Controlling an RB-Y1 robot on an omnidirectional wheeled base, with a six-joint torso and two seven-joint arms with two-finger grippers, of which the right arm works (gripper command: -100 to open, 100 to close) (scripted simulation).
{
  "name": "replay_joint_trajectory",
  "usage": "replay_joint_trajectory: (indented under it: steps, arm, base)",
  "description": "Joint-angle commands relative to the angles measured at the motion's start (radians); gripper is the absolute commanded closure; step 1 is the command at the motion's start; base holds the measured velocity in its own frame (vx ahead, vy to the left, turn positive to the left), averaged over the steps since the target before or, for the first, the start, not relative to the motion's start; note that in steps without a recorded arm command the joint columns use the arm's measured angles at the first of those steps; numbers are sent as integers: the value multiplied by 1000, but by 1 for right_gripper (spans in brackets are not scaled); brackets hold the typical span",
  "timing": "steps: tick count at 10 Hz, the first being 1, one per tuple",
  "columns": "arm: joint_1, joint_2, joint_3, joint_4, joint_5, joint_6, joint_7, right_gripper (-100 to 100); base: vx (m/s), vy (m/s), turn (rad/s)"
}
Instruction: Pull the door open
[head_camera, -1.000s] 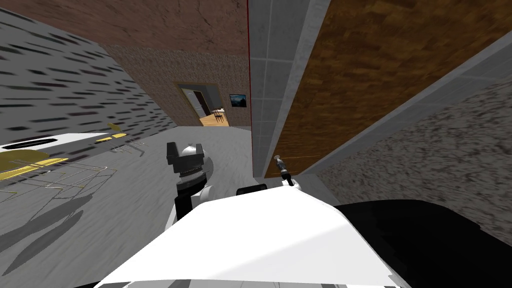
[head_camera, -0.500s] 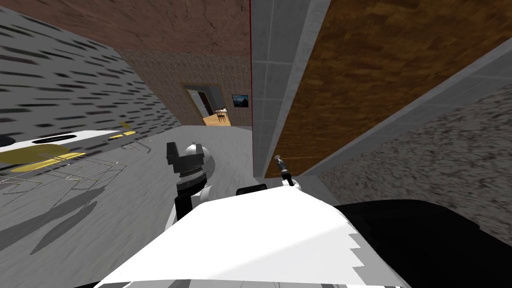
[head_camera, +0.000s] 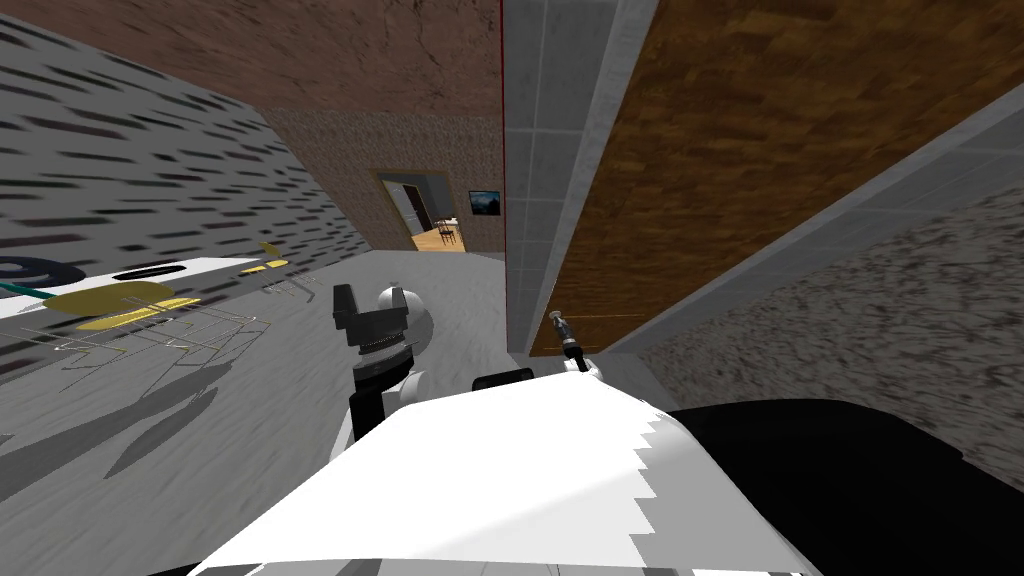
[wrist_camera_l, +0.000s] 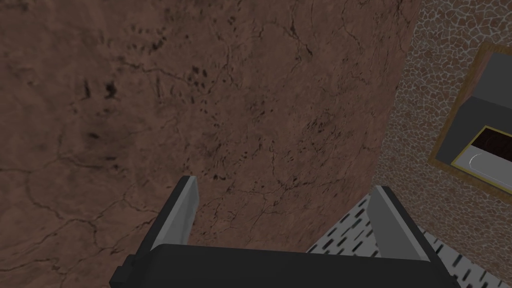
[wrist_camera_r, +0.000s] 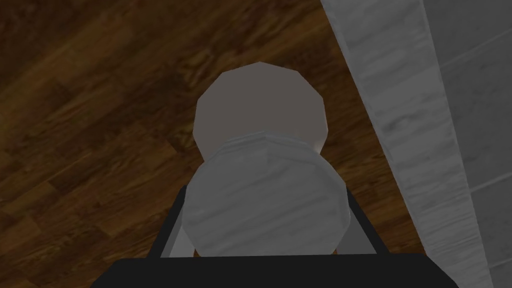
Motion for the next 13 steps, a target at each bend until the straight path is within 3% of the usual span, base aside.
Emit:
replay_joint_trajectory:
  steps: [1,5,13]
  arm:
    - [5,9,11,-5,-2,6,-28,100]
    - [4,6,17,-2,-41,7,-141,100]
    - [2,1,27,2,-96,9,-306,100]
  base:
    - [-25,-8,21]
    - [-43,-21,74]
    - [-38,-18,63]
